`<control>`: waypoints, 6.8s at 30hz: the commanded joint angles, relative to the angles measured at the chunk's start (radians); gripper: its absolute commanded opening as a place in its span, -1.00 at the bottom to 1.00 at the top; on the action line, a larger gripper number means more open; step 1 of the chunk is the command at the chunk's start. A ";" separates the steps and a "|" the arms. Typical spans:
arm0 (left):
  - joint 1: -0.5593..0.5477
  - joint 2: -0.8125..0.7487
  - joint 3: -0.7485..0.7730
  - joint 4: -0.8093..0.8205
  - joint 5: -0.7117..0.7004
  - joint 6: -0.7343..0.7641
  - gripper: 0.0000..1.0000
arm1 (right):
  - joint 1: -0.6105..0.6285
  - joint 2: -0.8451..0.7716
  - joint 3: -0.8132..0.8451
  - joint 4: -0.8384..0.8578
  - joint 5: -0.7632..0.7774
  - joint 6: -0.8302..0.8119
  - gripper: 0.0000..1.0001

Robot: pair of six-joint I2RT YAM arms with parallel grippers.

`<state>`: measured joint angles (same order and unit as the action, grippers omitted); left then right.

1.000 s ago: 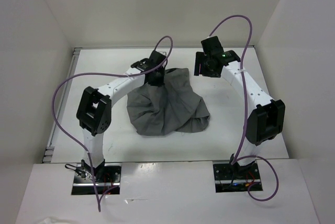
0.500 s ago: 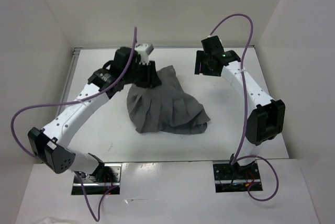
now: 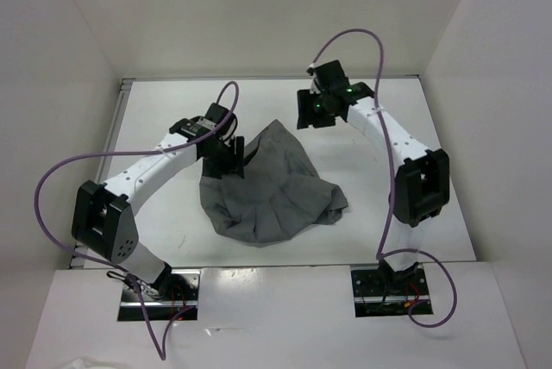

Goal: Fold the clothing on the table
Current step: Flatten the skirt out

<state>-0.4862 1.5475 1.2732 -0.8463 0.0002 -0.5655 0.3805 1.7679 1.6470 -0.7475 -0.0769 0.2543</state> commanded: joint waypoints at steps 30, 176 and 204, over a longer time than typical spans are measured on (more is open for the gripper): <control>0.198 -0.078 -0.005 0.095 0.060 -0.024 0.47 | 0.250 0.473 0.332 0.037 0.081 -0.262 0.12; 0.205 0.134 -0.296 1.040 0.290 -0.338 -0.99 | -0.204 0.081 -0.025 0.160 0.135 0.134 -1.00; 0.308 -0.690 -0.222 0.544 0.695 -0.255 -0.99 | -0.244 -0.556 -0.265 -0.015 -0.391 0.106 -1.00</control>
<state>-0.1814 0.9680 1.0634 -0.2920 0.5896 -0.7525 0.1375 1.2968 1.3853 -0.7052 -0.3840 0.3515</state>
